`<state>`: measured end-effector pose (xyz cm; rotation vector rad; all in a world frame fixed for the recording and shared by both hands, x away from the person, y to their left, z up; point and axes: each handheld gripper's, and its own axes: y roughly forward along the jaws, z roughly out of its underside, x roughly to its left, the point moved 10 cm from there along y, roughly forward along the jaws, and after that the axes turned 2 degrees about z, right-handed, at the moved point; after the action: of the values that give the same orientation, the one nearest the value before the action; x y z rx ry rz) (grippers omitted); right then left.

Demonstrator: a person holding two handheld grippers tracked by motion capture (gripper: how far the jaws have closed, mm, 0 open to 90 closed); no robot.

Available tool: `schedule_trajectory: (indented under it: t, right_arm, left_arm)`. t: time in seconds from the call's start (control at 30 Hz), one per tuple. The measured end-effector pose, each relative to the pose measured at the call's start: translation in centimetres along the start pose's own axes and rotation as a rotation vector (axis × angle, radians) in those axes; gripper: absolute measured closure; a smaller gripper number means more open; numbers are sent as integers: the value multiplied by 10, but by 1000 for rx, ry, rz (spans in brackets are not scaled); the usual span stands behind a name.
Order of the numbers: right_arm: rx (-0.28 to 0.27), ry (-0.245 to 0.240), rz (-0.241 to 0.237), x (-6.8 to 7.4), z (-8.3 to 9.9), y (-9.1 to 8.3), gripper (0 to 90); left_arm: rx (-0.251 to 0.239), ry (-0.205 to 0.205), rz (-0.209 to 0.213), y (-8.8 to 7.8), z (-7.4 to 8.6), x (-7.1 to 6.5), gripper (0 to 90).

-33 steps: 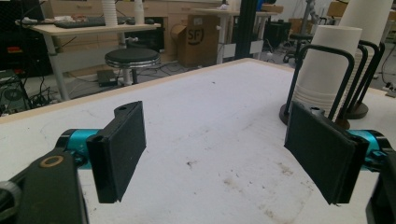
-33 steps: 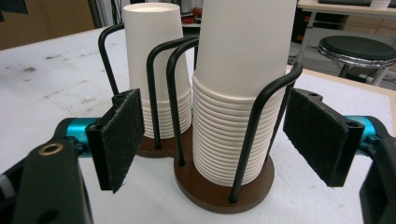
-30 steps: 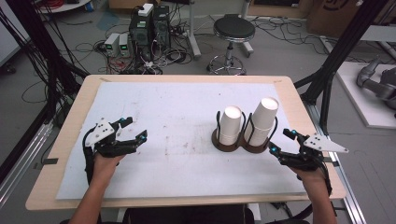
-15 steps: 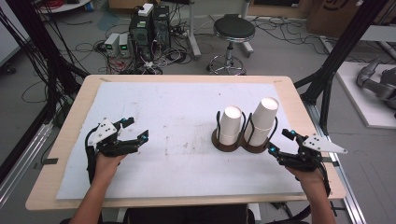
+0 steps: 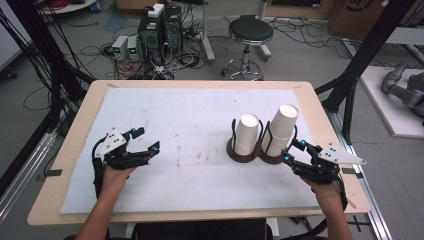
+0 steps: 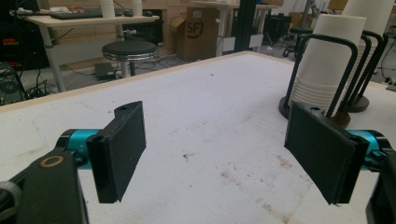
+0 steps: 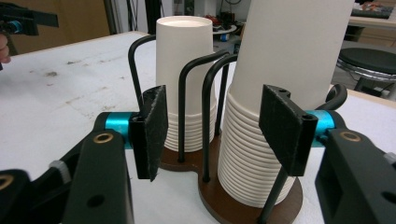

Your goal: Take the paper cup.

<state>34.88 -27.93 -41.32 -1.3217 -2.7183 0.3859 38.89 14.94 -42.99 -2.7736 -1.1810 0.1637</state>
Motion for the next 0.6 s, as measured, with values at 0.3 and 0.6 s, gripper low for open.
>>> schedule_trajectory:
  t: [0.3, 0.6]
  right_arm:
    - [-19, 2, -11, 5, -2, 1, 445]
    - [-18, -22, -36, 21, -3, 19, 740]
  left_arm:
    - [4, 2, 2, 1, 1, -1, 205]
    - [7, -6, 3, 3, 2, 0, 205]
